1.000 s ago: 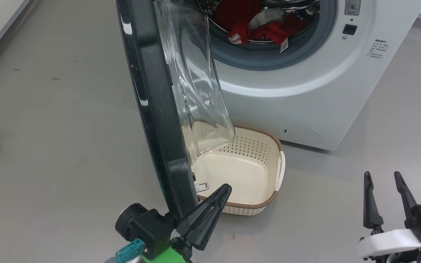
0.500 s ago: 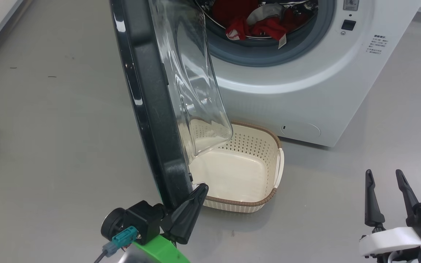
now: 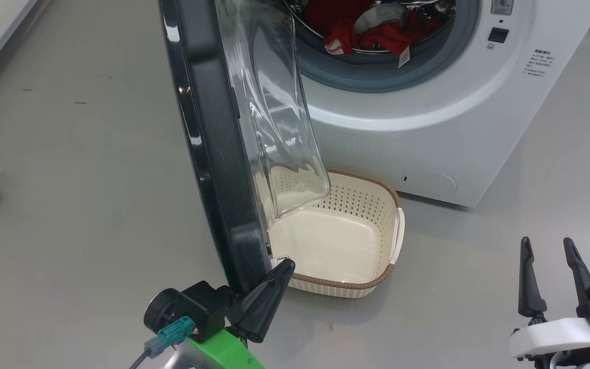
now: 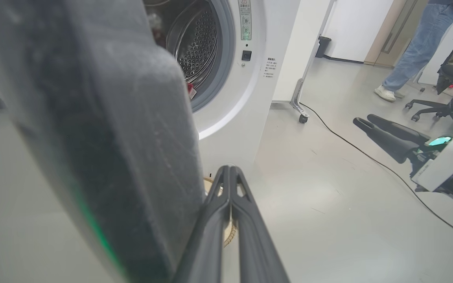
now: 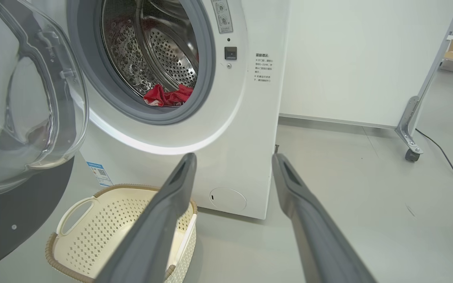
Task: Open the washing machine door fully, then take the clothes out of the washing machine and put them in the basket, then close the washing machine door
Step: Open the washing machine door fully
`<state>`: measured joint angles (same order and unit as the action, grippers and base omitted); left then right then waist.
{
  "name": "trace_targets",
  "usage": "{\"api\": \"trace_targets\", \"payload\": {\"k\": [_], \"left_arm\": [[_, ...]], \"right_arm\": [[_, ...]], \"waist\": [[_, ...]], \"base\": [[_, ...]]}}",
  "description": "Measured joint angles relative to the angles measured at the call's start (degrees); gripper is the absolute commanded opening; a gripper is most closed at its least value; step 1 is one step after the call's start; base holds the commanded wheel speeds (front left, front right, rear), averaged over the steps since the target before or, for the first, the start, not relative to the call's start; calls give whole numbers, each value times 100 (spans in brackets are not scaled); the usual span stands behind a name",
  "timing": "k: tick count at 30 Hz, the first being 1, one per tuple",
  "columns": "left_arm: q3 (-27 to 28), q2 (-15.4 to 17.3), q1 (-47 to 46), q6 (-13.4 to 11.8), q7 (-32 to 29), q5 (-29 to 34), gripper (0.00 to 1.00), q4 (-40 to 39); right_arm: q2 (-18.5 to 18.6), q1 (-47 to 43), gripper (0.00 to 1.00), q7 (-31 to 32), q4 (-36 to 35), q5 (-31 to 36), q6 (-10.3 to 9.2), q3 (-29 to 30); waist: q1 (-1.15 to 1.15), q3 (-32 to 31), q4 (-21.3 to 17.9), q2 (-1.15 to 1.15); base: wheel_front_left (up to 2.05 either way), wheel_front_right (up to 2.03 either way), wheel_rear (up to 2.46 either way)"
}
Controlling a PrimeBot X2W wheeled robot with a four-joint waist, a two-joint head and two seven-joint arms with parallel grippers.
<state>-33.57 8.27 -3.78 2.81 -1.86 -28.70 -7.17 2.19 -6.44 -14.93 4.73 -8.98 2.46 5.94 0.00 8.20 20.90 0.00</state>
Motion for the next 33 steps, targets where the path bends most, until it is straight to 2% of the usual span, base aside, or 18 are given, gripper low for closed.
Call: {"api": "trace_targets", "payload": {"k": [22,29,33], "left_arm": [[93,0,23,-203,91,119,0,197],[327,107,86,-474,155,241,0,235],[492,170,90,-593,215,280,0,305]], "right_arm": [[-14,-54,100,0,42,-1,45,113],[-16,-87,100,0,58,-1,53,38],[-18,-86,100,0,62,-1,68,13]], "waist": [[0,-142,735,0],[0,-166,983,0],[0,-153,996,0]], "base": [[0,0,0],[0,0,0],[0,0,0]]}}
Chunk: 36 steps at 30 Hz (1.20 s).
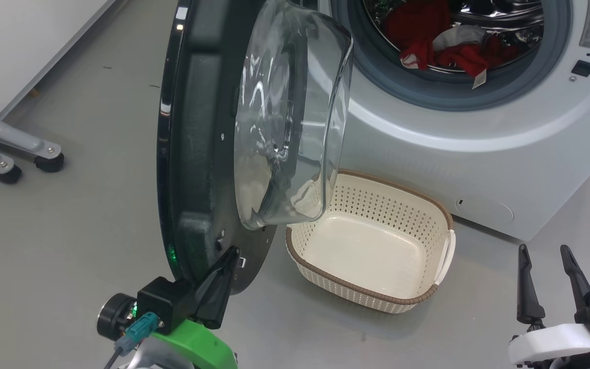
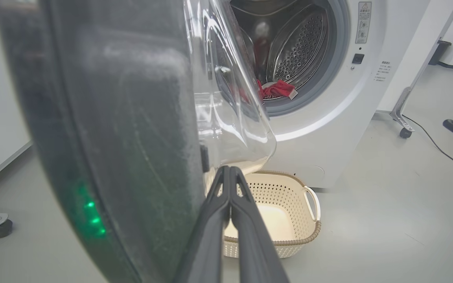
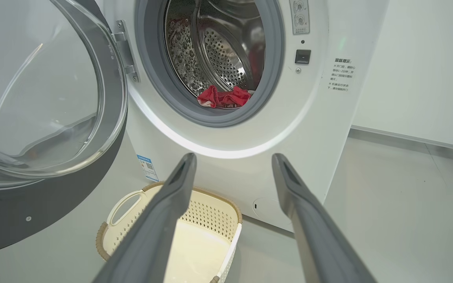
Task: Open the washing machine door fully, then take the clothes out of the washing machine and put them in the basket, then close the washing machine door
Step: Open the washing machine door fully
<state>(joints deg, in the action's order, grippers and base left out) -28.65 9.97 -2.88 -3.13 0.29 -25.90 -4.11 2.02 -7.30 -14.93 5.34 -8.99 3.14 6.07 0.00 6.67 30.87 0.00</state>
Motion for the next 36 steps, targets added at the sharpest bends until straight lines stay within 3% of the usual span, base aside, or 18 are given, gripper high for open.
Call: {"api": "trace_targets", "payload": {"k": [13,36], "left_arm": [[777,149,33,-265,343,209,0,344],[2119,109,-102,-321,945,198,0,1250]], "right_arm": [[-1,40,100,0,54,-2,30,-69],[0,235,100,0,52,-105,25,-52]], "waist": [[0,55,-216,0],[0,149,-502,0]], "base": [[0,0,0],[0,0,0]]}}
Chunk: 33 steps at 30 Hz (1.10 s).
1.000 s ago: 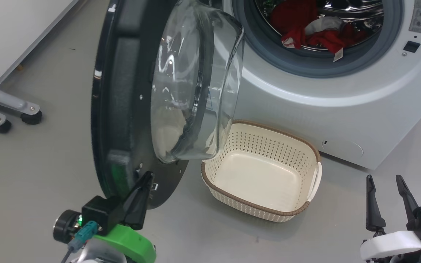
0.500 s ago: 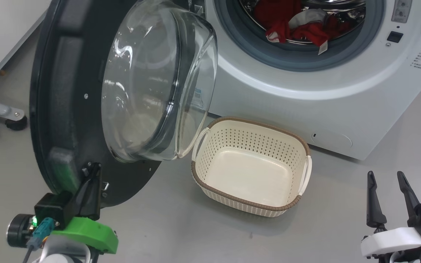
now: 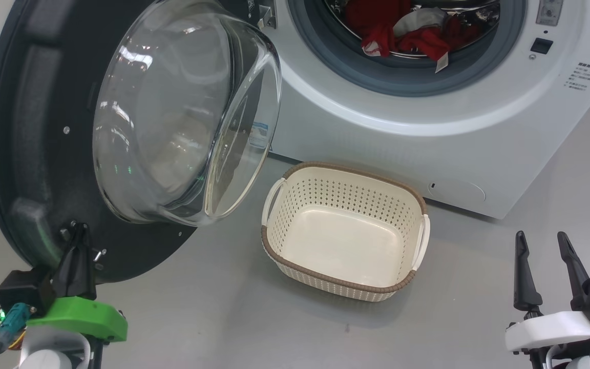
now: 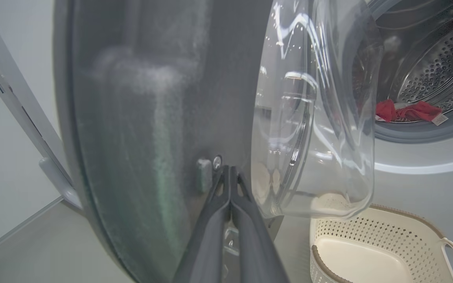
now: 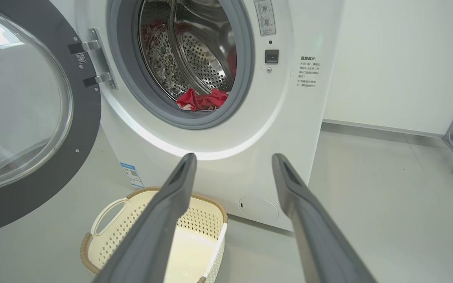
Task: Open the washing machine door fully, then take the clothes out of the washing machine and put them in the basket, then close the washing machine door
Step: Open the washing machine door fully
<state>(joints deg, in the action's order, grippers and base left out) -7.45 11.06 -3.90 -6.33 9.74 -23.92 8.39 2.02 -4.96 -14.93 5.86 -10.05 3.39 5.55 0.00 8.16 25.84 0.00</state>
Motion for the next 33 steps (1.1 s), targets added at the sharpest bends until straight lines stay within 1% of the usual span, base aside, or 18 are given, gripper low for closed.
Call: {"api": "trace_targets", "payload": {"k": [8,14,21,26,33], "left_arm": [[419,-15,-271,-2,162,-107,0,415],[739,38,-467,-18,229,-179,0,790],[920,64,-699,-43,296,-179,0,1144],[949,90,-737,-43,328,-178,0,1341],[924,-67,-738,-44,399,-178,0,1410]], "right_arm": [[3,32,100,0,24,0,3,-91],[3,41,100,0,66,-1,4,-108],[1,40,100,0,82,-1,4,-96],[1,39,100,0,92,-11,4,-90],[1,40,100,0,90,-34,4,-127]], "waist": [[0,5,-122,0],[0,-16,-245,0],[0,-49,-316,0],[0,-80,-368,0],[0,-79,-426,0]], "base": [[0,0,0],[0,0,0],[0,0,0],[0,0,0],[0,0,0]]}}
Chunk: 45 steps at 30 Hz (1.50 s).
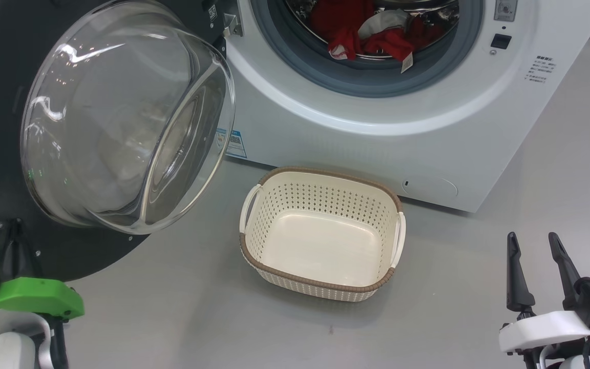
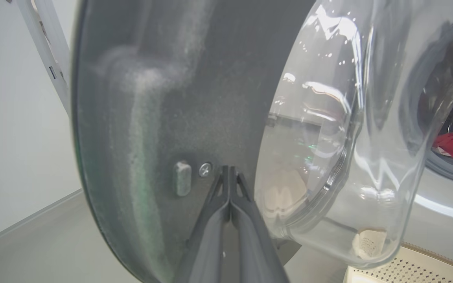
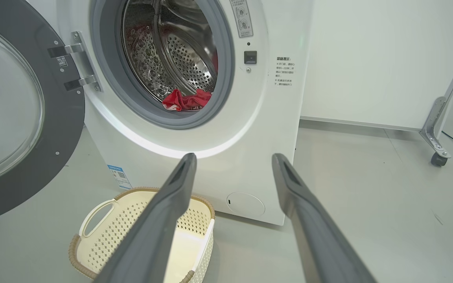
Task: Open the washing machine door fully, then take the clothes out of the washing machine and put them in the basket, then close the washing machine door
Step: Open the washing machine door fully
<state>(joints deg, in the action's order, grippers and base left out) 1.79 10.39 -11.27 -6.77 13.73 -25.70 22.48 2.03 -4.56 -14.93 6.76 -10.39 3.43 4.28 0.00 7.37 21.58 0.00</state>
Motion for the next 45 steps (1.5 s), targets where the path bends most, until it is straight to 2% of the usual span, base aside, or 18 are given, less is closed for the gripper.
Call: {"api": "trace_targets", "payload": {"k": [9,14,24,32,34,35,36,37,45], "left_arm": [[-174,-229,82,36,54,31,0,-326],[-442,-465,302,230,56,137,0,-687],[-727,-571,445,456,71,372,0,-1209],[-746,-592,582,505,71,428,0,-1308],[-748,-597,622,513,71,433,35,-1314],[-753,-597,639,513,71,439,70,-1306],[-749,-601,654,513,71,439,96,-1307],[-749,-601,662,513,71,450,100,-1306],[-766,-605,734,512,71,581,100,-1192]], "right_arm": [[2,106,100,0,-26,47,46,-154],[3,225,100,0,-64,149,102,-214],[11,310,100,0,-96,149,121,-367],[19,359,100,0,-79,145,152,-634],[19,364,100,0,-80,144,152,-658],[20,374,100,0,-79,144,152,-664],[22,385,100,0,-79,144,152,-676],[22,397,100,0,-80,143,151,-686],[23,404,100,0,-85,62,83,-711]], "waist": [[0,47,-110,0],[0,109,-238,0],[0,157,-535,0],[0,147,-889,0],[0,143,-995,0],[0,142,-1048,0],[0,140,-1100,0],[0,137,-1154,0],[0,83,-1539,0]], "base": [[0,0,0],[0,0,0],[0,0,0],[0,0,0],[0,0,0],[0,0,0],[0,0,0],[0,0,0],[0,0,0]]}}
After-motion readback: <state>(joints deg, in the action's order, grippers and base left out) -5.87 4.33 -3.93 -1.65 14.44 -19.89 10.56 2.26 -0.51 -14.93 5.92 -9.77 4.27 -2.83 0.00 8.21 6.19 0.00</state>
